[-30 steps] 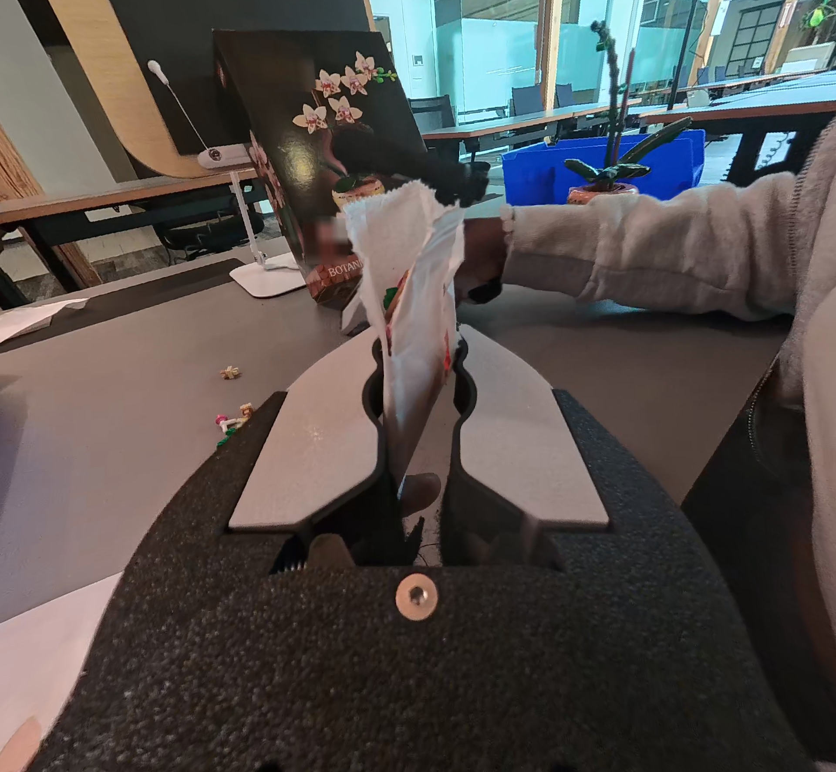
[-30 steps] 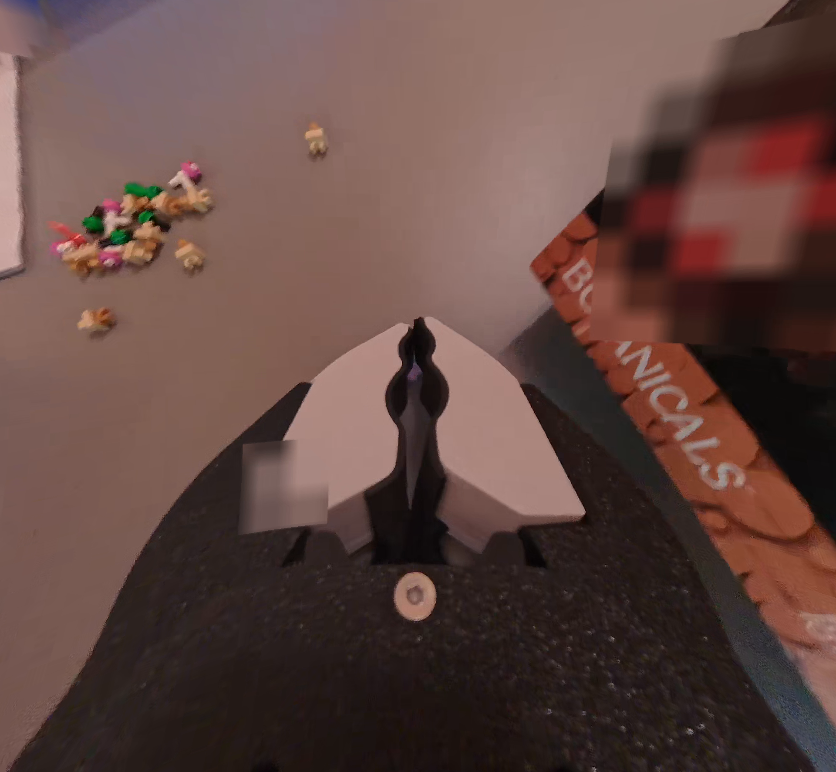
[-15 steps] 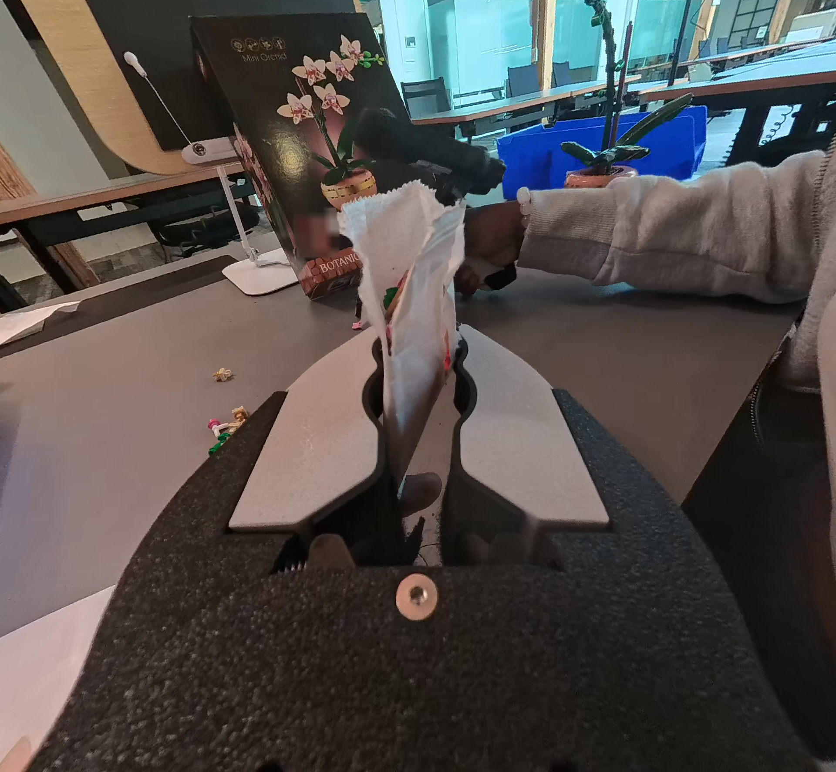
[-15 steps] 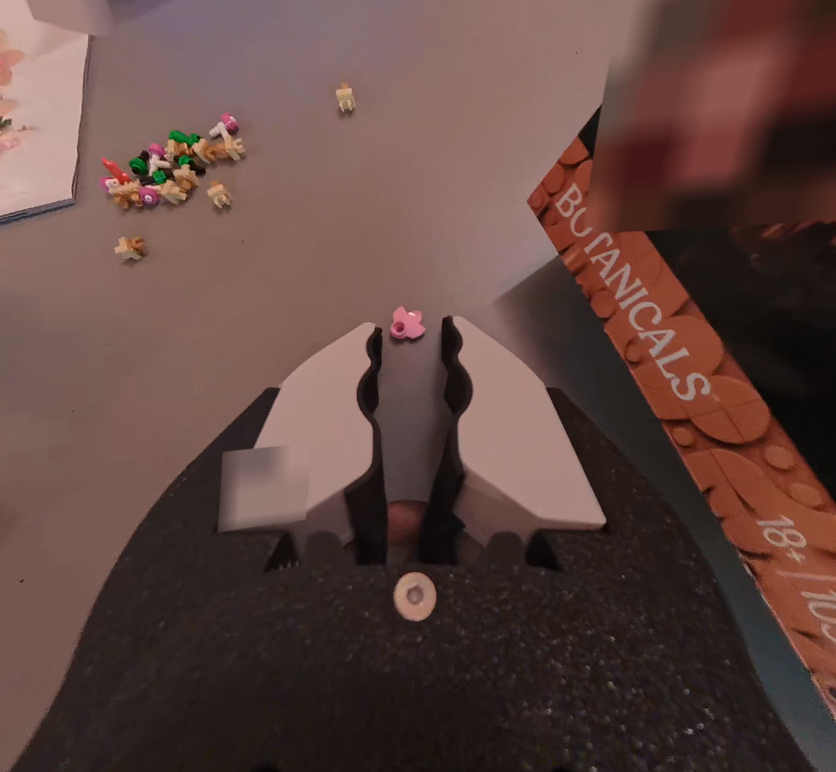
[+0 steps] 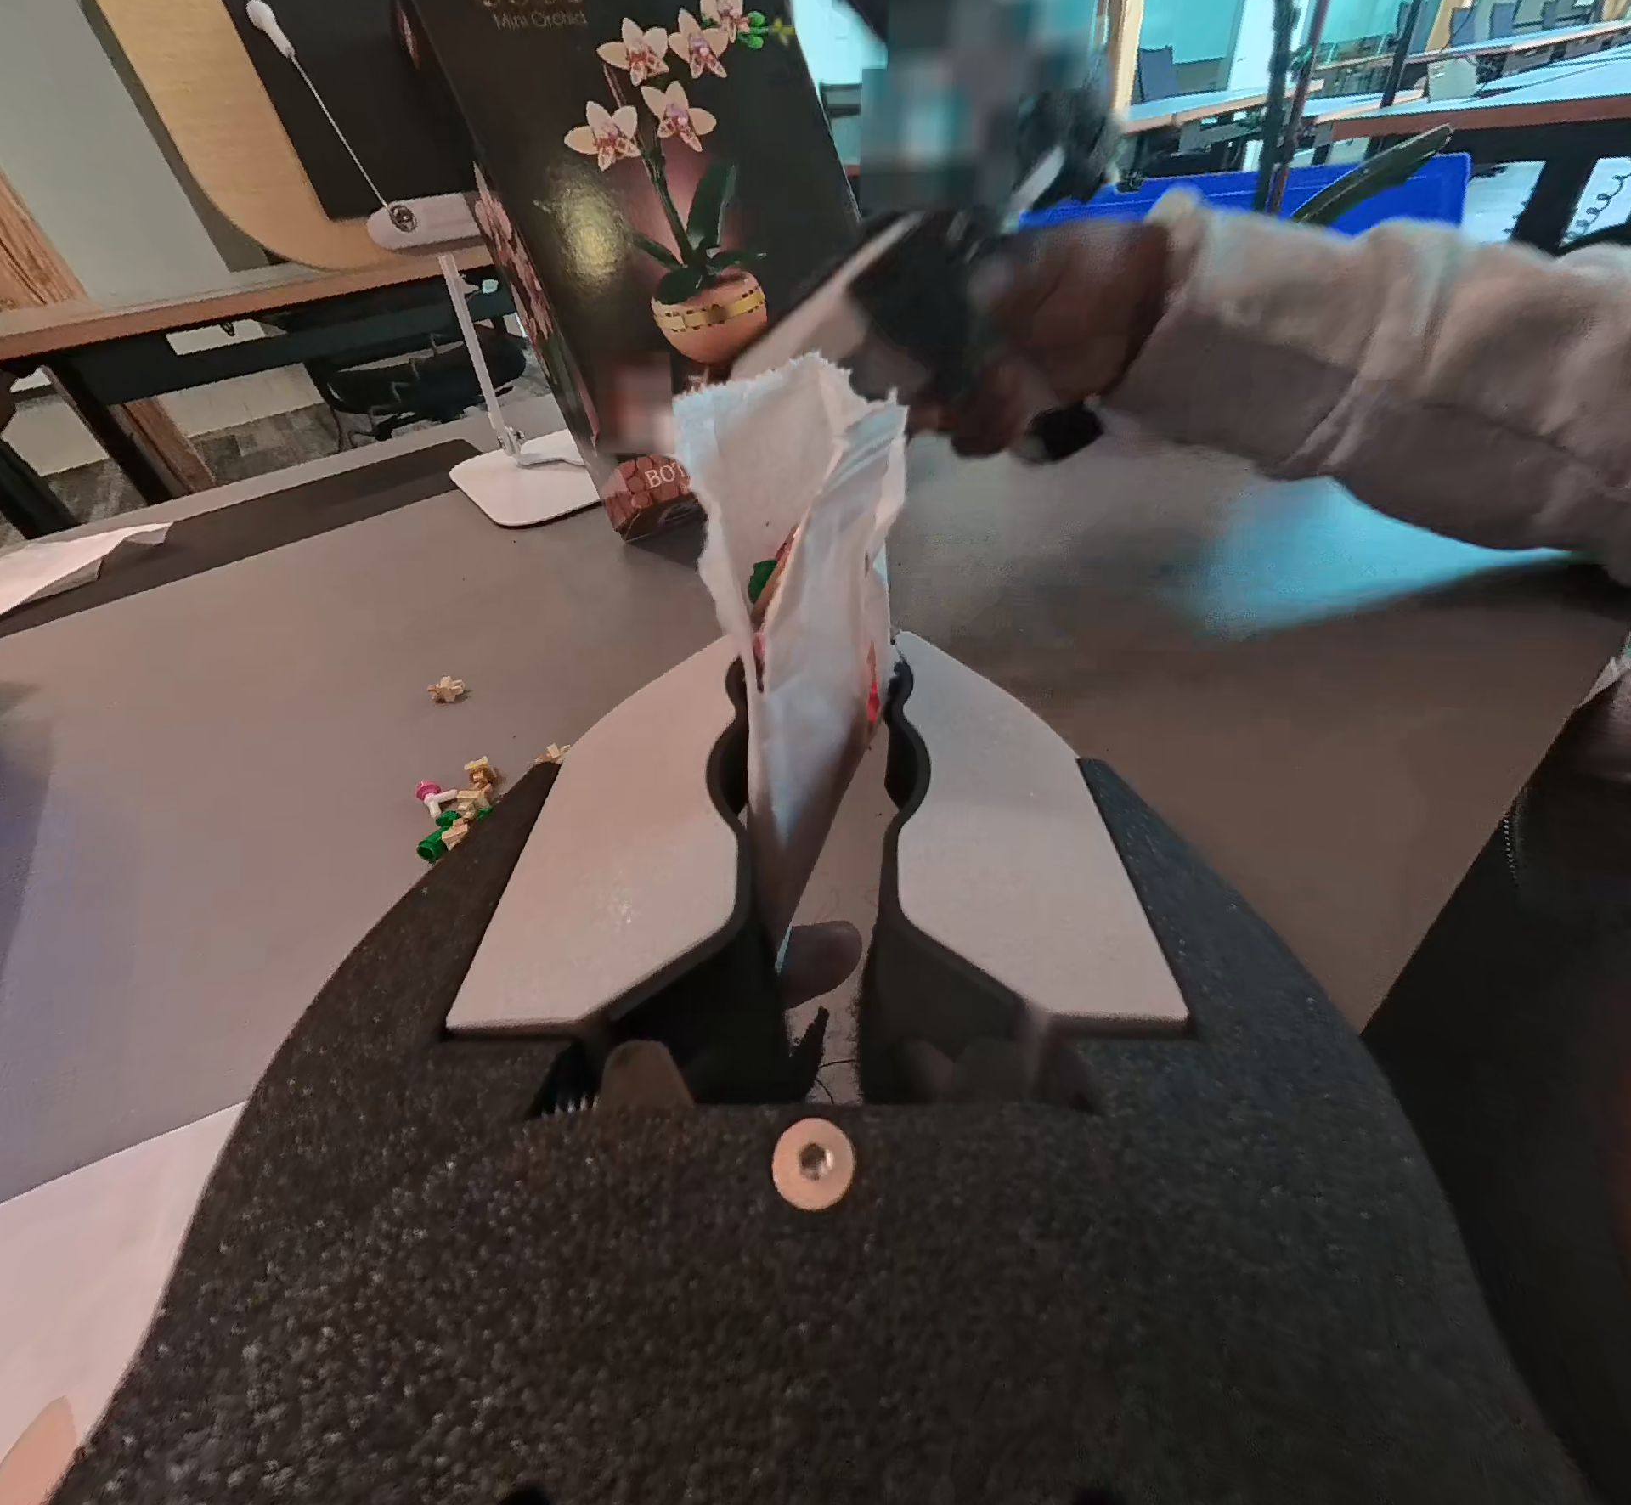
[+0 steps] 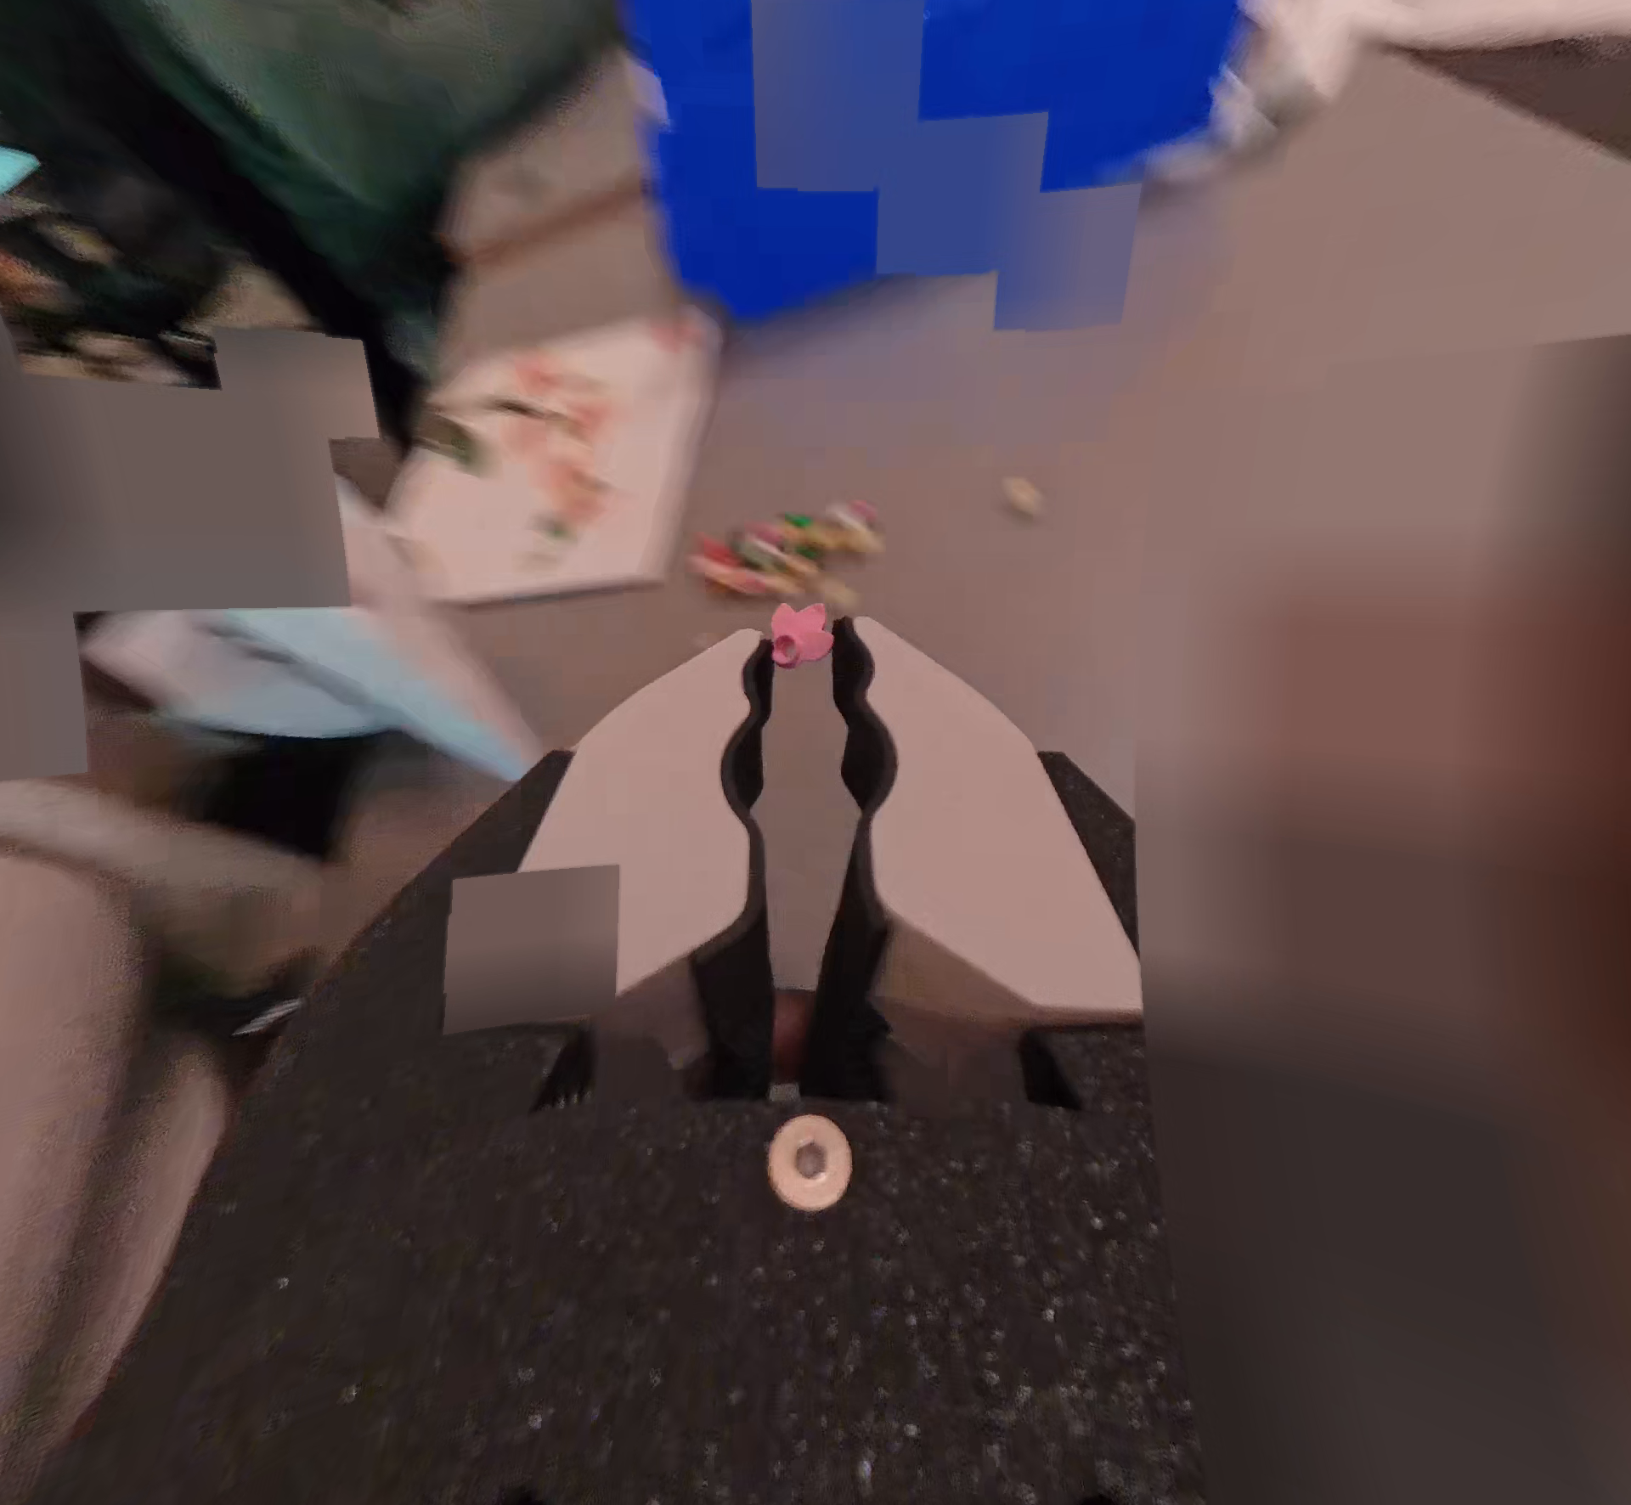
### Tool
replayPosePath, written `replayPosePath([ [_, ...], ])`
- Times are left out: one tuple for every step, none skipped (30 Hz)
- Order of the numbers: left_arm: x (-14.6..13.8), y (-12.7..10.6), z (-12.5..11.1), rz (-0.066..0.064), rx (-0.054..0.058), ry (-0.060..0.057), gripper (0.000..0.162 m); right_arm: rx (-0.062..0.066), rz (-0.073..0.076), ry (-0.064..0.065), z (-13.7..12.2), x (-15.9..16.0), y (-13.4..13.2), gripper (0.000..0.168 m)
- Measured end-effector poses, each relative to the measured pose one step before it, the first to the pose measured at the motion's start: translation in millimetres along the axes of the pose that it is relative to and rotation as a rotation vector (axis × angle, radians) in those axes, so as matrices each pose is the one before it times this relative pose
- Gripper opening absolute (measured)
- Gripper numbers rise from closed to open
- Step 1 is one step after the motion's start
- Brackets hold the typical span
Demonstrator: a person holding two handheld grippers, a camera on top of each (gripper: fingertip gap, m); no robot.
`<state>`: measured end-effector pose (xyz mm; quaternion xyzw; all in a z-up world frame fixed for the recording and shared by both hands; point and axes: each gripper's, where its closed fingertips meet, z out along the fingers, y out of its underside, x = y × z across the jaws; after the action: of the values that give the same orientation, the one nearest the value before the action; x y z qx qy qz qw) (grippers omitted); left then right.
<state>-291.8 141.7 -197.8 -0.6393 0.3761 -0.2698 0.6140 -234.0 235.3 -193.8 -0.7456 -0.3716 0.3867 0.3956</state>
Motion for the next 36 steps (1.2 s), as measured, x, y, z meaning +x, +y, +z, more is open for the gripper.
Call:
replayPosePath([
  [0.02,0.29,0.38,-0.0005,-0.0027,-0.0005,0.026,0.0455,-0.0296,-0.0881,-5.35,-28.43,-16.26,0.013],
  [-0.04,-0.03,0.21,-0.0004,0.0001,0.0003,0.026,0.0247,-0.0347,-0.0786,-1.65,-26.70,-12.29,0.013],
  [-0.15,-0.36,1.87,-0.0011,0.0007,-0.0003,0.026,0.0027,-0.0340,-0.0545,2.08,-20.92,-7.03,0.013],
  [-0.05,-0.14,1.62,-0.0005,-0.0001,-0.0002,0.026,-0.0230,-0.0285,-0.0195,3.21,-12.72,-1.17,0.013],
  [0.25,-0.09,0.22,0.0012,-0.0005,0.0003,0.026,-0.0408,-0.0282,0.0008,4.21,-6.25,3.42,0.013],
  [0.46,-0.06,0.42,0.0023,-0.0004,0.0005,0.026,-0.0343,-0.0250,0.0012,3.60,-4.02,4.03,0.013],
  [0.71,0.03,0.52,0.0025,-0.0006,0.0010,0.026,-0.0210,-0.0124,0.0098,3.11,-1.07,2.61,0.019],
  [0.88,-0.08,0.45,0.0027,-0.0006,0.0018,0.026,-0.0184,-0.0055,0.0085,1.84,-0.04,2.37,0.021],
  [1.17,-0.16,0.45,0.0031,-0.0002,0.0026,0.026,-0.0136,-0.0051,-0.0038,0.94,-1.58,2.10,0.022],
  [1.42,-0.14,0.39,0.0032,-0.0005,0.0029,0.026,-0.0027,-0.0024,0.0049,-0.29,-0.27,0.59,0.024],
  [1.15,-0.20,0.28,0.0023,-0.0005,0.0020,0.026,0.0038,-0.0003,0.0147,-1.02,1.26,-0.36,0.025],
  [1.13,-0.50,0.23,0.0012,0.0012,0.0021,0.026,0.0015,-0.0010,0.0112,-1.13,0.94,-0.22,0.025],
  [1.16,-0.76,0.16,0.0002,0.0027,0.0028,0.026,-0.0020,-0.0016,0.0019,-0.08,-0.37,0.24,0.026],
  [0.73,-0.59,0.05,0.0007,0.0017,0.0018,0.026,-0.0046,-0.0028,0.0015,-1.03,-0.39,0.38,0.027],
  [0.25,-0.31,0.03,0.0038,0.0011,-0.0003,0.026,-0.0067,-0.0005,0.0098,-0.97,0.92,0.71,0.028],
  [0.06,-0.67,0.30,0.0087,0.0035,-0.0007,0.026,-0.0092,0.0033,0.0098,-0.40,1.25,0.93,0.032],
  [0.74,-1.02,0.08,0.0116,0.0049,0.0015,0.026,-0.0125,0.0054,0.0025,0.04,0.48,1.42,0.037],
  [0.87,-0.70,-0.24,0.0083,0.0019,0.0023,0.026,-0.0102,0.0051,0.0017,-0.45,0.16,1.02,0.041],
  [0.93,0.16,-0.15,0.0011,-0.0030,0.0020,0.026,-0.0017,0.0013,0.0007,-1.52,-0.13,-0.30,0.044],
  [1.27,0.62,-0.07,-0.0023,-0.0046,0.0015,0.026,0.0111,-0.0089,-0.0153,-2.73,-2.27,-1.67,0.045],
  [0.83,0.23,-0.22,-0.0017,-0.0009,0.0006,0.026,0.0251,-0.0209,-0.0284,-3.81,-4.06,-3.42,0.046],
  [0.65,-0.51,-0.72,-0.0030,0.0044,0.0012,0.026,0.0263,-0.0366,-0.0362,-4.23,-5.07,-3.56,0.048],
  [0.77,-1.04,-0.92,-0.0066,0.0069,0.0032,0.026,0.0108,-0.0496,-0.0298,-4.05,-4.56,-1.16,0.050],
  [0.19,-0.99,-0.62,-0.0079,0.0055,0.0044,0.026,-0.0147,-0.0617,-0.0099,-3.32,-0.56,1.75,0.052],
  [0.64,-0.82,-1.51,-0.0047,0.0029,0.0031,0.026,-0.0375,-0.0732,-0.0020,-0.64,-0.06,4.38,0.054],
  [0.40,-0.69,-1.44,0.0007,0.0004,0.0003,0.026,-0.0512,-0.0792,-0.0100,0.67,-0.80,5.80,0.053],
  [-0.17,-0.37,-0.88,0.0049,-0.0026,-0.0011,0.026,-0.0524,-0.0745,-0.0146,1.77,-0.95,5.47,0.050],
  [-0.02,-0.08,-1.02,0.0064,-0.0042,-0.0009,0.026,-0.0384,-0.0585,-0.0156,2.70,-0.52,2.58,0.049],
  [0.25,0.09,-0.97,0.0051,-0.0049,0.0000,0.026,-0.0210,-0.0363,-0.0114,3.18,1.04,-0.45,0.046],
  [0.36,0.29,-0.98,0.0029,-0.0054,0.0012,0.026,-0.0026,-0.0178,-0.0246,3.17,-0.84,-3.97,0.043],
  [0.06,0.53,-1.23,0.0012,-0.0043,0.0003,0.026,0.0045,-0.0057,-0.0291,3.32,-1.09,-3.89,0.040],
  [-0.04,0.35,-1.48,-0.0003,-0.0024,-0.0003,0.026,-0.0055,-0.0073,-0.0261,3.24,-0.70,-1.98,0.038],
  [0.31,0.20,-1.66,-0.0018,-0.0018,0.0019,0.026,-0.0138,-0.0142,-0.0161,2.89,0.11,-0.01,0.035],
  [0.24,0.28,-1.74,-0.0021,-0.0020,0.0033,0.026,-0.0135,-0.0217,-0.0097,2.63,0.54,0.71,0.033],
  [-0.19,0.52,-1.56,-0.0021,-0.0021,0.0016,0.026,-0.0063,-0.0196,-0.0135,2.61,-0.63,0.01,0.032],
  [-0.63,0.58,-1.42,-0.0023,-0.0024,0.0000,0.026,-0.0018,-0.0119,-0.0137,2.26,-0.98,-0.93,0.032],
])
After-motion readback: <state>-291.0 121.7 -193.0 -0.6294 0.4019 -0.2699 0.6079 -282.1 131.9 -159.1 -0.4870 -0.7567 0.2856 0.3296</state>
